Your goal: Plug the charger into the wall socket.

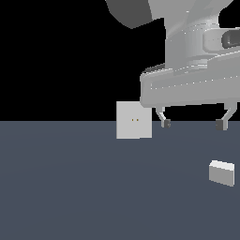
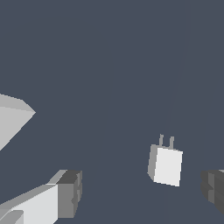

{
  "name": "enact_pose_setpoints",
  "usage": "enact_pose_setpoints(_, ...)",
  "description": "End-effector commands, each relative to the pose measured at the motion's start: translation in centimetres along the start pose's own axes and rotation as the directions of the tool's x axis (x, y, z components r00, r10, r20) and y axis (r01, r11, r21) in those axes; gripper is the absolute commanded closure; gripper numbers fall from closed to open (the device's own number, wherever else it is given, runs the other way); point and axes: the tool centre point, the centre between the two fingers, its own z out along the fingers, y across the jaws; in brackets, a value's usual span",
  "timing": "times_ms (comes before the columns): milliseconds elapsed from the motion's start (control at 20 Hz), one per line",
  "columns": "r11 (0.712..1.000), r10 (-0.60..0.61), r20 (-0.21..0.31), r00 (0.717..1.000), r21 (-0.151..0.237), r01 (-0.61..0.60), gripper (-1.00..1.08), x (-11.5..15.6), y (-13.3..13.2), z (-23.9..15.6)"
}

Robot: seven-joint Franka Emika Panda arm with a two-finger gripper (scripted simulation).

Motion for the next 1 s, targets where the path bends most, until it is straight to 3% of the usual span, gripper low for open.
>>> enact_pose_setpoints(0,0.997,0.073,-0.003,0.997,-0.014,-0.073,-0.92,-0.4,2.3,1.3)
enact_pose_setpoints(350,0.987,0.162,-0.012,0.987,-0.021,-0.162,-0.92,-1.3,4.6,2.7)
enact_pose_setpoints(950,0.986,0.167,-0.012,0.986,-0.021,-0.168,-0.92,-1.7,4.7,4.6)
